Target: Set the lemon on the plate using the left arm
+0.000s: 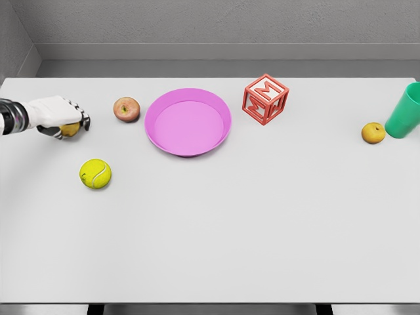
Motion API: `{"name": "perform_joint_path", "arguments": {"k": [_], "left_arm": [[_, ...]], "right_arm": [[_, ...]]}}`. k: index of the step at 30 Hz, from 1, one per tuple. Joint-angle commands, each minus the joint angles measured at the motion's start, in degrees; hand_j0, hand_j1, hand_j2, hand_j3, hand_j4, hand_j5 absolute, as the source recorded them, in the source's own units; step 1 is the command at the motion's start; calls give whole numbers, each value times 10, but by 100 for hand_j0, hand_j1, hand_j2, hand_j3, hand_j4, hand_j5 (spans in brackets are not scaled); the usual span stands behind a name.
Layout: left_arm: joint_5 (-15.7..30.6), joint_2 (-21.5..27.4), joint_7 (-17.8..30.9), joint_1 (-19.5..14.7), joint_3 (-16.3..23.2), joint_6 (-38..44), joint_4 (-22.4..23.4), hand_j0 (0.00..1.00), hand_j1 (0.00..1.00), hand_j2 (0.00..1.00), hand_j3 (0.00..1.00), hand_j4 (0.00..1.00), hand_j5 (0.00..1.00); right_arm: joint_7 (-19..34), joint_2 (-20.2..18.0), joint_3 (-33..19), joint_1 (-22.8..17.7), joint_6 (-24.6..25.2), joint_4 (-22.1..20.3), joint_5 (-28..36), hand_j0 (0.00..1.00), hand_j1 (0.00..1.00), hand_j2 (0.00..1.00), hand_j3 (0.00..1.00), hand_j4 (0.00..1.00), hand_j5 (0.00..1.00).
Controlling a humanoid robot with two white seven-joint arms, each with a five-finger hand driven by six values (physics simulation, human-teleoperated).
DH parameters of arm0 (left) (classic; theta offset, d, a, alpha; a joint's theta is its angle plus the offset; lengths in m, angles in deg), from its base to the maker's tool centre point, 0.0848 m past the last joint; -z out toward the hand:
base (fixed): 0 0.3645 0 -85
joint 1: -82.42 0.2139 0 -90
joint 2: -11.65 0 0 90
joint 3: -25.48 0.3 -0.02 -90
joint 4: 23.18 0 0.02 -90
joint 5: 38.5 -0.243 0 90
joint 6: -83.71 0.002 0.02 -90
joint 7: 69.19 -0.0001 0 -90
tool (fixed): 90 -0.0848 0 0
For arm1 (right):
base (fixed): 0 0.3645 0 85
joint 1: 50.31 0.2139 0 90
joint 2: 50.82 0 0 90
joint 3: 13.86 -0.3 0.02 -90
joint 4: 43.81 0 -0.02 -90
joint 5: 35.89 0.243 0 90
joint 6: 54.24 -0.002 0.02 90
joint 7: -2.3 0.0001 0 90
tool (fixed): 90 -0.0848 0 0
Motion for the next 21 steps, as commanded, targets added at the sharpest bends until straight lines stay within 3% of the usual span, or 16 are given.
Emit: {"name": "perform_joint_path", "arguments": {"k": [1, 16, 21], "left_arm": [[5, 1, 2, 1, -1, 0, -16, 40, 40, 40, 40, 40, 40], [40, 16, 4, 14, -5, 0, -97, 39, 39, 39, 39, 39, 39], [40, 17, 4, 14, -5, 0, -97, 39, 39, 39, 39, 39, 39]], "right_arm": [[0, 0, 0, 0, 0, 1, 0, 100, 100, 100, 100, 100, 100], [0, 0, 0, 0, 0, 0, 0, 100, 100, 100, 100, 100, 100], [0, 0, 0, 0, 0, 0, 0, 100, 100, 100, 100, 100, 100]]}}
